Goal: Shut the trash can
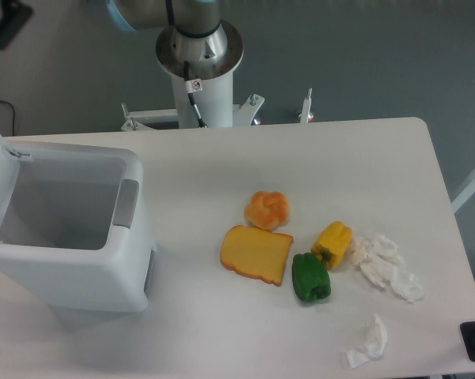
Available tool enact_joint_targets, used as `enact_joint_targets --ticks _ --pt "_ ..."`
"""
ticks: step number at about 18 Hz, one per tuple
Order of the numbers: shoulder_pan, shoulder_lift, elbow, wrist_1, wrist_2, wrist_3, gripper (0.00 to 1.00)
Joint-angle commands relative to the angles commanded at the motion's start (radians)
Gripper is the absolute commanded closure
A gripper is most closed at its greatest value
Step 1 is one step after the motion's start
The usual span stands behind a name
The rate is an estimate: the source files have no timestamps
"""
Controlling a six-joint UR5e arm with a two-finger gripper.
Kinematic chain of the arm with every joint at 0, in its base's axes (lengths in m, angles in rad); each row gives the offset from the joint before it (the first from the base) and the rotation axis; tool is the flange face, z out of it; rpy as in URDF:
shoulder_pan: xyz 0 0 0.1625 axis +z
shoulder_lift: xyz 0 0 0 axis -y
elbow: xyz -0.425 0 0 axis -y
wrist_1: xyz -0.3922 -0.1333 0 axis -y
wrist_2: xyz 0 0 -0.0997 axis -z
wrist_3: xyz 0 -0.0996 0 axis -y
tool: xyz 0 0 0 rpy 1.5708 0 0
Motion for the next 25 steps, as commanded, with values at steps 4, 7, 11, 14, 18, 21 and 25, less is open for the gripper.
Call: enact_joint_targets --ticks 4,7,11,14,18,21,25 --pt "-0.051 -0.026 0.005 0.002 -0.037 0.002 0.0" --pt "-0.075 -0.054 0.006 0.002 -0.09 0.002 0.0" --pt "-0.104 -0.1 0.006 0.002 -0.132 0.003 0.0" --pt "-0.126 -0.129 0.006 0.002 -0.132 0.003 0.0" --pt "-0.131 -0.146 0.003 0.002 -0.128 0.003 0.0" --pt "-0.129 -0.147 0.005 0.002 -0.121 0.002 0.0" --pt "-0.127 -0.143 0.005 0.002 -0.051 0.002 0.0"
